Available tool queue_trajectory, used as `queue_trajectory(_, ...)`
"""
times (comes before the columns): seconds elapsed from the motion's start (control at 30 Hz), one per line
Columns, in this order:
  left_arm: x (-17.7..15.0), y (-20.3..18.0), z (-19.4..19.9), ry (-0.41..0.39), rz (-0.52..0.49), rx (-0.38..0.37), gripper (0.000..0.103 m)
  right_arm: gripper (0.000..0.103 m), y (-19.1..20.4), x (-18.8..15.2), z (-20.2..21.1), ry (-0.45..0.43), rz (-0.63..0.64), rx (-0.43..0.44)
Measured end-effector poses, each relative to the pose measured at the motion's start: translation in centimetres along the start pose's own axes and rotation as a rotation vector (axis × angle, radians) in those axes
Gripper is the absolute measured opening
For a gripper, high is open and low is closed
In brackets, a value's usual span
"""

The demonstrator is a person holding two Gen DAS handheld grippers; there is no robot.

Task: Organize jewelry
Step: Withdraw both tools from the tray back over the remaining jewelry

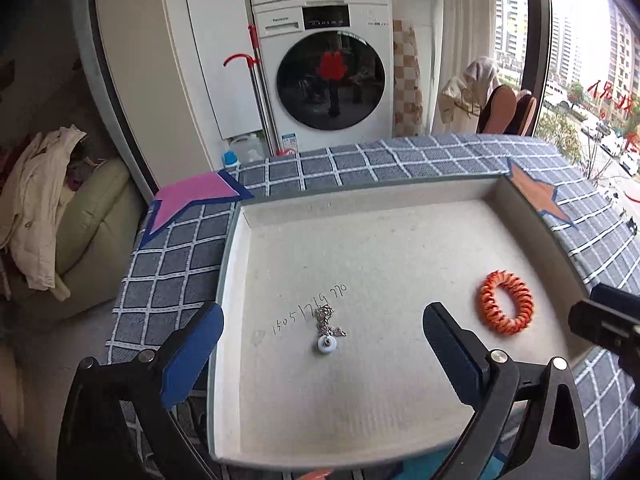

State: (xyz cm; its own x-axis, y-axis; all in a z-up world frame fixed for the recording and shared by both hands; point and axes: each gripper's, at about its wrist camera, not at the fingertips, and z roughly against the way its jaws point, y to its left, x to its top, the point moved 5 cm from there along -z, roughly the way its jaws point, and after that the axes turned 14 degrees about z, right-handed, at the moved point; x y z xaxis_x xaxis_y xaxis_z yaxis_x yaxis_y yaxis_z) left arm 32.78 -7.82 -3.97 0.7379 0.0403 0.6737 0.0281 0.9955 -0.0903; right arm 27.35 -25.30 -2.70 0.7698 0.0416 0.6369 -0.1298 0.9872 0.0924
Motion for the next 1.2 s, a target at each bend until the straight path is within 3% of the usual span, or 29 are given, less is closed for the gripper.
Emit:
queue_trajectory(0.13,-0.7,0.7,2.5,0.007,0.041,-0.026,0.103,0.077,0.9,-1.3,2.1,-0.017,0.0,0.024)
queue_trajectory(0.37,-4.1,1.9,7.2,0.012,0.035,-0.042,0.103,0.088,1.8,-5.0,5.9,-0.045,-0.001,0.035)
queue_trajectory(0.43,-5.6,2.6,8.5,0.013,0.036,-0.042,0.103,0.101,1.8,-6.3,7.1,-0.053,-0.009,0.038)
queue_trajectory(0.47,-6.3,2.9,9.1,0.012,0.039,-0.044,0.103,0.103,1.9,-6.7,7.4,-0.056,-0.012,0.041)
queue_trajectory(0.6,-9.2,4.1,10.9,0.005,0.062,-0.025,0.103,0.103,1.9,-8.8,8.9,-0.068,-0.019,0.044)
queue_trajectory(0.8,-13.5,4.5,12.2,0.068,0.063,-0.051,0.103,0.103,1.8,-11.0,10.4,-0.095,-0.03,0.029)
queue_trajectory(1.0,-17.3,4.7,14.0,0.094,0.089,-0.071,0.103,0.103,1.9,-15.0,10.2,0.026,-0.03,0.036)
queue_trajectory(1.2,-19.4,4.2,16.5,0.074,0.073,-0.098,0.103,0.103,2.3,-18.7,10.2,0.076,-0.022,0.008)
